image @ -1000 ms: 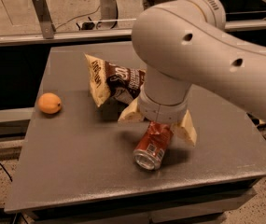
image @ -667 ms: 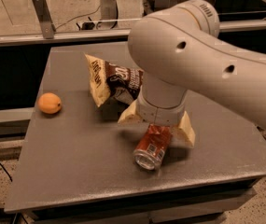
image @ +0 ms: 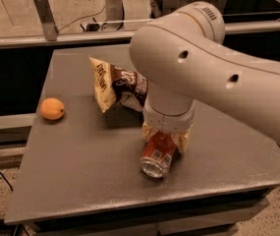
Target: Place coke can upright
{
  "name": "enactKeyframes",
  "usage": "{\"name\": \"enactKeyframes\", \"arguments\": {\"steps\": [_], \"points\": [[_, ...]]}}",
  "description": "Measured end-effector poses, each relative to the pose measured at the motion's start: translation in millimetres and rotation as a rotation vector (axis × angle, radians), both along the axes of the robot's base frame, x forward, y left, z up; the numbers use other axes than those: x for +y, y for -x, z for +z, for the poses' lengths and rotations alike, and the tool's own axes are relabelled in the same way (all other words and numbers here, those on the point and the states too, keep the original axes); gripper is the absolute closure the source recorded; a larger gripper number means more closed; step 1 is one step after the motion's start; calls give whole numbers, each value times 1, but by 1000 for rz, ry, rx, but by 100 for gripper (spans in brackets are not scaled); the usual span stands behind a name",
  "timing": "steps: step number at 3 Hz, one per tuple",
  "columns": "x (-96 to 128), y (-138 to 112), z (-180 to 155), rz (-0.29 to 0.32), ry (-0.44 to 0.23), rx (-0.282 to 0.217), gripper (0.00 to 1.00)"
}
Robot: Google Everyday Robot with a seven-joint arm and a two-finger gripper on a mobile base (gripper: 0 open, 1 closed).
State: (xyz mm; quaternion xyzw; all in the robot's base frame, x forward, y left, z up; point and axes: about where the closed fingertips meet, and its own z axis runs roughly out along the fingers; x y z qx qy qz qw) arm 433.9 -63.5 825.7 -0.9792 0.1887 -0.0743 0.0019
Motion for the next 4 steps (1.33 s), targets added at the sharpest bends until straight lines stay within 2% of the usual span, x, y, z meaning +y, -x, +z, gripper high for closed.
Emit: {"name": "enactKeyframes", "arguments": {"steps": [1,2,3,4], "points": [[-1,0,9,-4,-14,18,79],[-19,-7,35,-18,-89,1,100],[-19,-7,35,-18,-89,1,100],[-35,-22,62,97,-51,-119,100]]}}
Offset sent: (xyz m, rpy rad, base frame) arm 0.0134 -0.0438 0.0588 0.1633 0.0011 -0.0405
